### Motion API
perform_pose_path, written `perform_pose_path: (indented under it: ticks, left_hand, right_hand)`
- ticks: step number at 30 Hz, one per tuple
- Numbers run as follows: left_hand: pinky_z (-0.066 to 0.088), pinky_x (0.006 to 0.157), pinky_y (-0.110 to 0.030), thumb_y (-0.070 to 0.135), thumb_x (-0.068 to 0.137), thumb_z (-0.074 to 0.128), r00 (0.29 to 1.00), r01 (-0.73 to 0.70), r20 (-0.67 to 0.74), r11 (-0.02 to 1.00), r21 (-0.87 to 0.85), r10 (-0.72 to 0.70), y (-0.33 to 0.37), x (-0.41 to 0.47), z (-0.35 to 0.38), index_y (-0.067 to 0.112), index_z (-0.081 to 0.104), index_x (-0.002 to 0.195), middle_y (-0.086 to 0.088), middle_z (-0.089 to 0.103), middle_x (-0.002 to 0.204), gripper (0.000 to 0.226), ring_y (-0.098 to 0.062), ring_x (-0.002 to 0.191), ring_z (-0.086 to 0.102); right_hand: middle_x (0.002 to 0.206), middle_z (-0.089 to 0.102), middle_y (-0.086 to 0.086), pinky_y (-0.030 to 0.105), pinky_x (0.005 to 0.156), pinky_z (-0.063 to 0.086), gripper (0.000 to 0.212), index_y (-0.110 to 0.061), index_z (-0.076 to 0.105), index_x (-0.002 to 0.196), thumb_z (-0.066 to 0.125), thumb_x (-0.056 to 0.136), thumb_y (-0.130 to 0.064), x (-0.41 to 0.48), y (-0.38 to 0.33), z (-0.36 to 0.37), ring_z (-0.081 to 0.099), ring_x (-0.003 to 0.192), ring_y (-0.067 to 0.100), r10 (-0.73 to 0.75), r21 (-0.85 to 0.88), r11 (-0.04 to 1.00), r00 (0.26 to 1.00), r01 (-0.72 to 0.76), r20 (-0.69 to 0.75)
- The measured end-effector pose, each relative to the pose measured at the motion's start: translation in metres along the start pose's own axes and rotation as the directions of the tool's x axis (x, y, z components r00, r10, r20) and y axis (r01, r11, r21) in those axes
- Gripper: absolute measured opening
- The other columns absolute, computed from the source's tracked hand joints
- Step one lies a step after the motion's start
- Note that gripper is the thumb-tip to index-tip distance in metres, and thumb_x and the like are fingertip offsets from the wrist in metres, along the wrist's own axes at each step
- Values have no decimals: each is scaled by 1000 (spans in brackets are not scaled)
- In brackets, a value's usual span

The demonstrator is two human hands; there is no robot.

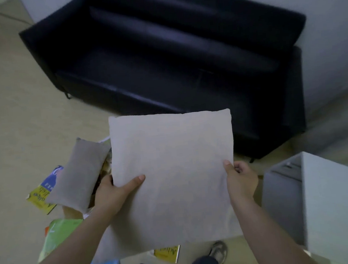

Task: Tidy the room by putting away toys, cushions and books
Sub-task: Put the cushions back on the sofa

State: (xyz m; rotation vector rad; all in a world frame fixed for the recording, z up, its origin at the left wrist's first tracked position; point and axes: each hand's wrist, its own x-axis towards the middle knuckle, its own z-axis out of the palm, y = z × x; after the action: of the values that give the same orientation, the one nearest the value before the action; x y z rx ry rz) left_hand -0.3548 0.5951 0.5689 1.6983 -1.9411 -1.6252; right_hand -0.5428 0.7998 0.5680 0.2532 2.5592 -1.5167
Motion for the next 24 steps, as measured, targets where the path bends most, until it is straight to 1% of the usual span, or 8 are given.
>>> perform_pose_path:
  ticks: [2, 4, 6, 9, 11, 18, 20, 24]
  left_hand:
    - [46, 83, -34, 54, 59, 84, 999, -40, 35, 999, -9, 40, 27, -13, 7, 20, 57, 110, 1, 63, 105, 67, -22, 94, 59]
    - [46, 81, -33, 49, 63, 84, 995, -83, 61, 996, -13, 83, 54, -26, 17, 22, 57, 107, 0, 64, 105, 59, -21, 93, 60]
    - [46, 80, -33, 49, 64, 83, 991, -110, 83, 994, 5, 109, 80, -36, 30, 21, 57, 108, 0, 65, 106, 59, -22, 94, 60]
    - [47, 79, -34, 51, 63, 83, 982, -163, 96, 986, 23, 160, 120, -49, 58, 18, 58, 112, -2, 66, 108, 64, -23, 95, 61]
    - [46, 78, -34, 51, 64, 81, 980, -179, 92, 983, 36, 175, 146, -61, 81, 14, 55, 116, -3, 63, 108, 69, -23, 94, 59]
    - [45, 81, -36, 54, 63, 80, 975, -218, 60, 974, 63, 214, 216, -92, 176, 13, 52, 121, -4, 60, 108, 76, -25, 94, 56]
    - [44, 79, -35, 55, 64, 80, 973, -227, 67, 971, 70, 222, 231, -97, 199, 13, 52, 120, -3, 59, 106, 75, -23, 92, 56]
    - [45, 78, -36, 55, 63, 80, 972, -222, 90, 972, 73, 215, 251, -104, 238, 14, 52, 118, -4, 61, 108, 74, -24, 93, 57]
  right_hand:
    - [54, 46, -1, 30, 58, 33, 35, -15, 48, 58, 67, 87, -18, 7, -15, -27, 40, 54, 17, -16, 38, 999, 999, 18, -47]
    - [53, 41, -2, 31, 57, 30, 38, -15, 45, 56, 68, 86, -17, 15, -30, -55, 37, 54, 17, -18, 70, 997, 996, 24, -90]
    - [53, 40, -1, 31, 55, 29, 38, -14, 44, 56, 68, 86, -17, 25, -41, -81, 37, 55, 18, -31, 75, 996, 991, 41, -127]
    - [56, 45, 3, 30, 52, 31, 33, -2, 52, 63, 66, 88, -18, 46, -54, -119, 39, 55, 17, -31, 112, 992, 985, 51, -171]
    - [58, 45, 6, 30, 53, 30, 33, 4, 53, 68, 65, 89, -19, 65, -59, -143, 39, 55, 18, -44, 111, 991, 979, 68, -199]
    - [55, 40, 1, 29, 49, 26, 34, -6, 49, 62, 65, 89, -21, 150, -69, -226, 35, 53, 15, -59, 119, 989, 972, 88, -228]
    - [55, 41, 1, 29, 50, 27, 33, -6, 50, 64, 64, 89, -22, 172, -70, -244, 36, 53, 16, -76, 109, 989, 969, 104, -235]
    - [56, 41, 1, 30, 51, 27, 34, -4, 50, 64, 65, 89, -21, 208, -64, -270, 35, 53, 15, -74, 110, 988, 967, 104, -245]
